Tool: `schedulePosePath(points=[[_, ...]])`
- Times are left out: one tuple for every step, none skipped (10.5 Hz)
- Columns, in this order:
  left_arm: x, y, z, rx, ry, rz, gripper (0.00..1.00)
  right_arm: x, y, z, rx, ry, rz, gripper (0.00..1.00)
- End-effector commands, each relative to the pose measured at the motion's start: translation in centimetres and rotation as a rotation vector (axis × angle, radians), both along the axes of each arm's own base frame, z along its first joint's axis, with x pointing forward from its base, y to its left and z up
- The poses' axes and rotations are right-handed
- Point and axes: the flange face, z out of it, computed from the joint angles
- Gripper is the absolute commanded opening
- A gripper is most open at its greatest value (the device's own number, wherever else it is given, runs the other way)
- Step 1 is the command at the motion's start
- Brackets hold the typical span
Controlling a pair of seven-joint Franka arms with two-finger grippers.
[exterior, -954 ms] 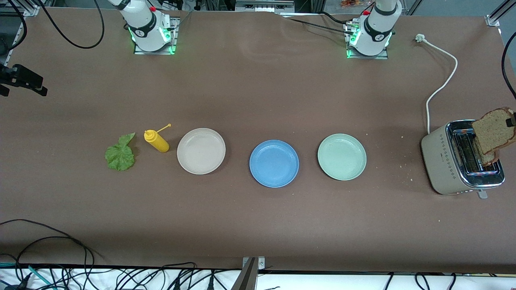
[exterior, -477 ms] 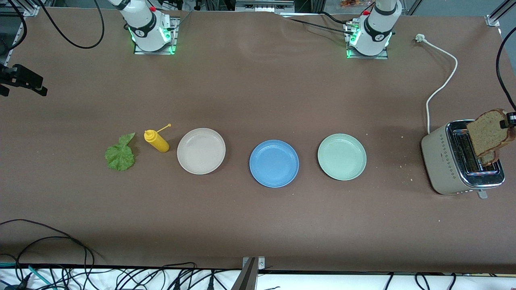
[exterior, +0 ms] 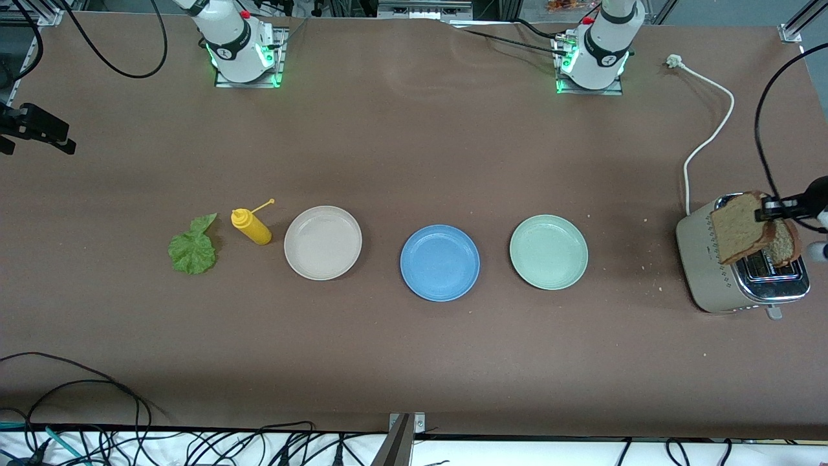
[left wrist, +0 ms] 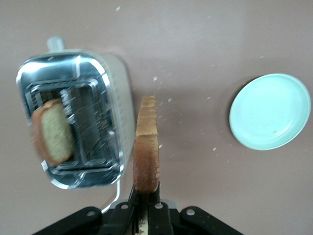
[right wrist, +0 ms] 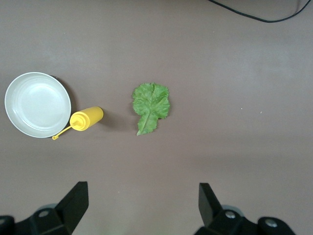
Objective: Make sandwich in blue plate with both arms
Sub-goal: 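Grasp the bread slice with the left gripper and lift it out, then carry the bread slice with the left gripper onto the blue plate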
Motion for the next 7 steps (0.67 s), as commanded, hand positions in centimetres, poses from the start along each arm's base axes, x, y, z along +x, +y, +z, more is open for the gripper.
schedulePosePath(points=[[1.1,-5.1,-3.2,-0.124,-0.006,-0.003,0.0,-0.2,-0.2,0.7,-0.014,0.003,-0.003,1.0],[1.2,-8.6,-4.5,-0.173,0.01,0.02,0.0,-0.2,0.0,0.7,-0.016,0.003,0.0,1.0],[1.2,-11.6,-5.3,-0.231,0.027,0.091,0.0,-0.2,0.0,0.7,-0.016,0.003,0.0,1.0],[1.0,-14.7,-6.3,-0.325,0.071,0.176,0.0,-0.2,-0.1,0.7,-0.014,0.003,-0.002,1.0],[1.1,-18.3,-7.6,-0.449,0.123,0.234,0.0,-0.2,-0.1,0.7,-0.014,0.003,-0.002,1.0],[1.6,-21.5,-8.8,-0.539,0.128,0.253,0.0,-0.2,-0.1,0.7,-0.014,0.003,-0.002,1.0],[2.1,-24.6,-10.3,-0.581,0.116,0.253,0.0,-0.2,-0.2,0.7,-0.014,0.003,-0.002,1.0]])
